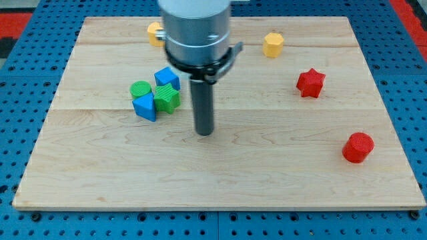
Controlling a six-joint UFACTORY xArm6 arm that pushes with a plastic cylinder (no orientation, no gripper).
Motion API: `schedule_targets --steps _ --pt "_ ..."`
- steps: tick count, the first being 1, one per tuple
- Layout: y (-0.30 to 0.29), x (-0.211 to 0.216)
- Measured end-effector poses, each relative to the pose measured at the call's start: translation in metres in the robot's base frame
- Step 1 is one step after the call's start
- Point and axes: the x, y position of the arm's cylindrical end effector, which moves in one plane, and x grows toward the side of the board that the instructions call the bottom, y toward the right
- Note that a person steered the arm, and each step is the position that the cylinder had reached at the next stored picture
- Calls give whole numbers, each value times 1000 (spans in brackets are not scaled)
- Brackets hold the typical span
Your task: Place the red star diagonal to the top right of the blue cube
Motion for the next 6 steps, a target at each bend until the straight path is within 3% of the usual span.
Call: schedule_targets --steps 1,3,6 --pt "95 -9" --pt "145 -56" --pt "252 -75"
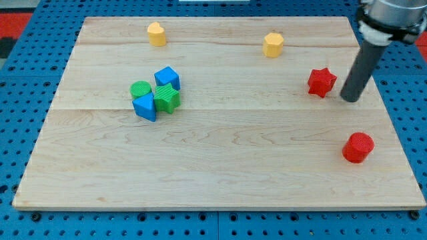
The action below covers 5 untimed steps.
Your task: Place the red star diagonal to the top right of the blue cube
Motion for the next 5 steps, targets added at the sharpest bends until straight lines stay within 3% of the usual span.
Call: schedule_targets --steps 1,2,3,5 --pt "-35 -42" --pt "-92 -37" --pt "-25 -4" --pt "-204 -16"
